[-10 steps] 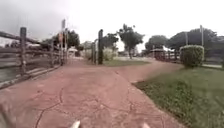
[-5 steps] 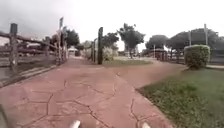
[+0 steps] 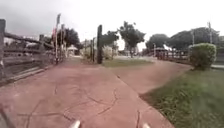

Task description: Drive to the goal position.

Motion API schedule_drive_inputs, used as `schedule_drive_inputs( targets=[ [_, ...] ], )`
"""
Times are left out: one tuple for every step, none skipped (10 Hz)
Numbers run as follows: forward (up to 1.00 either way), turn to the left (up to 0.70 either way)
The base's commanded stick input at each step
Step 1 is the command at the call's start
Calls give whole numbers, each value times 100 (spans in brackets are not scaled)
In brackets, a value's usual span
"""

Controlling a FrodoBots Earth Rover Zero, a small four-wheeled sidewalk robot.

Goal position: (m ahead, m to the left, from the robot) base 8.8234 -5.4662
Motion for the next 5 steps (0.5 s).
schedule_drive_inputs(
  targets=[
    [70,0],
    [70,0],
    [70,0],
    [70,0],
    [70,0]
  ],
)
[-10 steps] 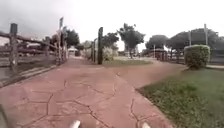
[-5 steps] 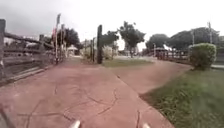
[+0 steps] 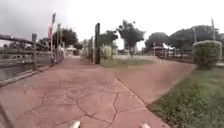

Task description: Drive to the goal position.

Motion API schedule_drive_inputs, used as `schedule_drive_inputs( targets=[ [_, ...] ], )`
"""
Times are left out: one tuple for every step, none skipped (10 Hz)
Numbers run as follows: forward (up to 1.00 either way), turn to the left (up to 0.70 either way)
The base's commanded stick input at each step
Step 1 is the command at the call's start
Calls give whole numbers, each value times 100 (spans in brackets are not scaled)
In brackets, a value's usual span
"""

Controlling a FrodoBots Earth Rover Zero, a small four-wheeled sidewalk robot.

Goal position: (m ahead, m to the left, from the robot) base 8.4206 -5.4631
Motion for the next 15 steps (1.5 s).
schedule_drive_inputs(
  targets=[
    [70,0],
    [70,0],
    [70,0],
    [70,-8],
    [70,-24],
    [70,-35],
    [70,-35],
    [70,-35],
    [70,-35],
    [70,-35],
    [70,-35],
    [70,-35],
    [70,-35],
    [70,-35],
    [70,-35]
  ],
)
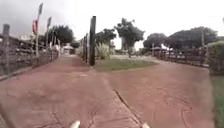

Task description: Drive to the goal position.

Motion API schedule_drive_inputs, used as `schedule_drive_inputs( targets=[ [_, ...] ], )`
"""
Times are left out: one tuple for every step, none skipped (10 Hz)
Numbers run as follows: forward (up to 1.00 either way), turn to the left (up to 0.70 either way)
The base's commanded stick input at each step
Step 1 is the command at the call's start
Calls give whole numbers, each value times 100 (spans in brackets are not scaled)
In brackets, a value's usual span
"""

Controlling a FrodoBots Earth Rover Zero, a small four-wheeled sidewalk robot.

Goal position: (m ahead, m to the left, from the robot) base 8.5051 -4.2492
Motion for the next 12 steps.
schedule_drive_inputs(
  targets=[
    [70,-35],
    [70,-35],
    [70,-35],
    [70,-20],
    [70,-3],
    [70,0],
    [70,0],
    [70,0],
    [70,0],
    [70,0],
    [70,0],
    [70,0]
  ],
)
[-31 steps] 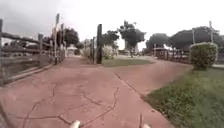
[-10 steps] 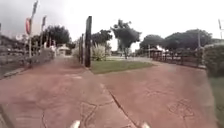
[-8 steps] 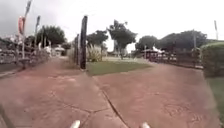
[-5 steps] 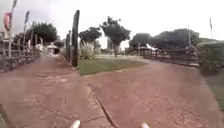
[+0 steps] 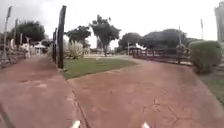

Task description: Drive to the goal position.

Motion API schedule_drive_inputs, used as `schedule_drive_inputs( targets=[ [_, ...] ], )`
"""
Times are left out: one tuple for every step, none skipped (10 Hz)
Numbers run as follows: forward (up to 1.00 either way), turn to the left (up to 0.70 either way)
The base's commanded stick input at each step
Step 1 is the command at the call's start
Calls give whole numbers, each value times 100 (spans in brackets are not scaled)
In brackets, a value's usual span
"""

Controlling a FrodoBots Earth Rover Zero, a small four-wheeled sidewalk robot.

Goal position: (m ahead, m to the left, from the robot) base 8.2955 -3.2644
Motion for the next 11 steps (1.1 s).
schedule_drive_inputs(
  targets=[
    [70,0],
    [70,0],
    [70,-18],
    [70,-35],
    [70,-35],
    [70,-35],
    [70,-35],
    [70,-35],
    [70,-35],
    [70,-35],
    [70,-35]
  ],
)
